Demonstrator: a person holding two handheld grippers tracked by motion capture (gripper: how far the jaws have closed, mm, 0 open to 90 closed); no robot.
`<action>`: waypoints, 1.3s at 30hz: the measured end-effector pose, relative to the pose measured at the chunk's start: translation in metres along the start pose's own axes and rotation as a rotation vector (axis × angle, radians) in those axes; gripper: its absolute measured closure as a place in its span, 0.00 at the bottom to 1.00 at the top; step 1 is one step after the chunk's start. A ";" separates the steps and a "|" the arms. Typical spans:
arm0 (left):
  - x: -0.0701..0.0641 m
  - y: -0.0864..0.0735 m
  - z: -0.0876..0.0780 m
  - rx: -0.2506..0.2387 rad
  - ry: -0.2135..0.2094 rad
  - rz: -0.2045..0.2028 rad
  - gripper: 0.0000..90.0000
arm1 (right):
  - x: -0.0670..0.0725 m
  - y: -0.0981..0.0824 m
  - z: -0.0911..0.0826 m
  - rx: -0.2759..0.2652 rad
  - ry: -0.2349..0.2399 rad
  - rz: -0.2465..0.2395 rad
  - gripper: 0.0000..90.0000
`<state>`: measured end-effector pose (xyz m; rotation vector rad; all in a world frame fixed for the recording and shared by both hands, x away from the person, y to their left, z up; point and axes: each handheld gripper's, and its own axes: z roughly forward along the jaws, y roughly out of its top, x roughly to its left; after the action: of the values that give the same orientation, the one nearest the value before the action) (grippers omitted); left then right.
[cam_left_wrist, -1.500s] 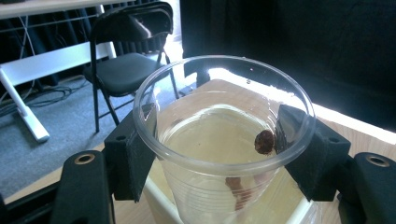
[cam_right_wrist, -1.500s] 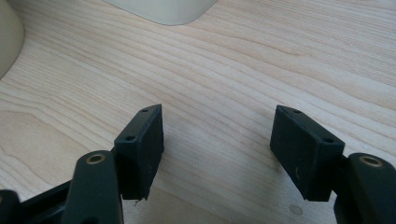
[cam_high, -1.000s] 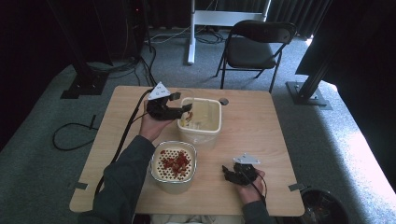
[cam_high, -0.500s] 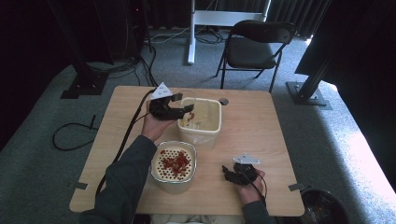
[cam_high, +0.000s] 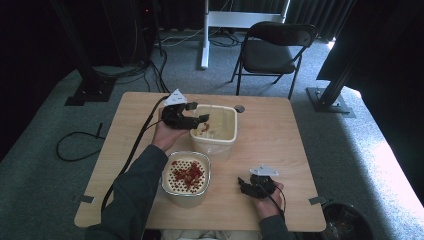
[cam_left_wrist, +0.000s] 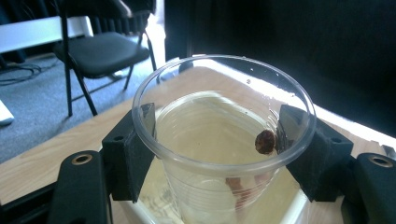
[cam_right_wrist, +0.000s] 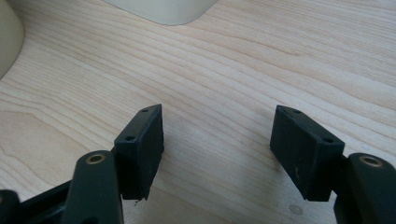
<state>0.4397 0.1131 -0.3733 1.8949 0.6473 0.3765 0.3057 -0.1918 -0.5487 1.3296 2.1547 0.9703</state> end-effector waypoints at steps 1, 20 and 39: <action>-0.002 0.002 0.001 0.003 -0.012 0.005 0.33 | 0.000 0.000 0.000 0.000 0.000 0.001 0.38; -0.001 0.004 -0.005 -0.027 -0.005 -0.003 0.14 | 0.000 0.000 0.000 0.002 0.000 0.001 0.38; 0.010 -0.007 -0.034 -0.027 0.092 0.017 0.19 | 0.000 0.000 0.000 0.002 0.004 -0.001 0.38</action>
<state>0.4282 0.1462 -0.3664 1.8665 0.6842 0.4837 0.3060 -0.1920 -0.5486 1.3288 2.1593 0.9713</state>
